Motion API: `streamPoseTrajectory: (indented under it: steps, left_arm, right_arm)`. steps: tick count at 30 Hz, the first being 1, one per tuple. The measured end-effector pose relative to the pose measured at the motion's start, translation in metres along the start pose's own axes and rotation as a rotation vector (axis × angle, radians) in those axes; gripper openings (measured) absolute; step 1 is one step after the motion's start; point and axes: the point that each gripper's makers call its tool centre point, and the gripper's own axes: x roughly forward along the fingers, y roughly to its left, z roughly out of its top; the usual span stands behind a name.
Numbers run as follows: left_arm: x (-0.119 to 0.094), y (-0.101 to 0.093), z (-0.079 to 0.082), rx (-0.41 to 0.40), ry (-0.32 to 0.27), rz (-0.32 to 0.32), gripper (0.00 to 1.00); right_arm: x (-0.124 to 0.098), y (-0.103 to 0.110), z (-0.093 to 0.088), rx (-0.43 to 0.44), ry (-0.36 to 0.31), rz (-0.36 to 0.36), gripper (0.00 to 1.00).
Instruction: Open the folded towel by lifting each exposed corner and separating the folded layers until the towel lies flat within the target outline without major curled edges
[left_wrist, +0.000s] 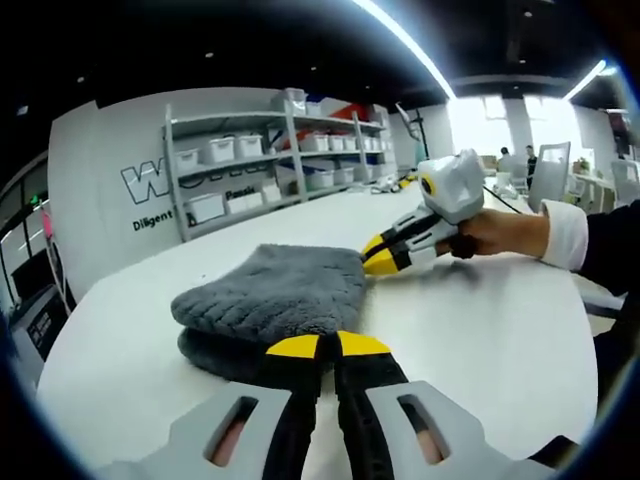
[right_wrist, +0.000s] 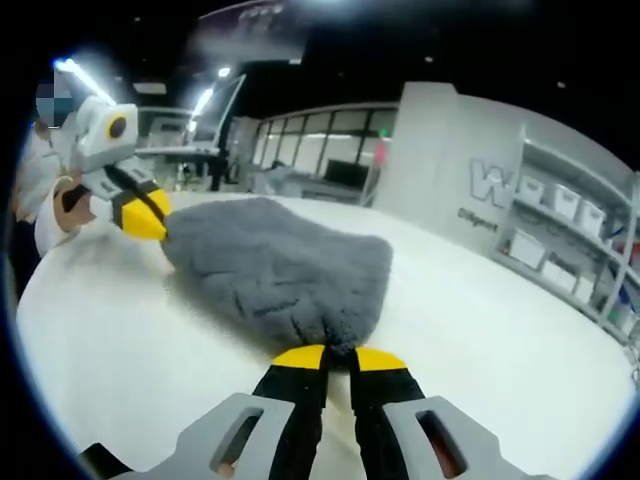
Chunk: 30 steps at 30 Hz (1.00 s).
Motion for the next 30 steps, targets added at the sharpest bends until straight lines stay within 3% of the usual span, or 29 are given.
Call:
streamPoseTrajectory:
  steps: [30]
  left_arm:
    - [-0.006,-0.027,0.001,0.064,-0.017,-0.046,0.03]
  right_arm:
    - [0.011,-0.007,0.004,-0.009,-0.006,-0.028,0.05]
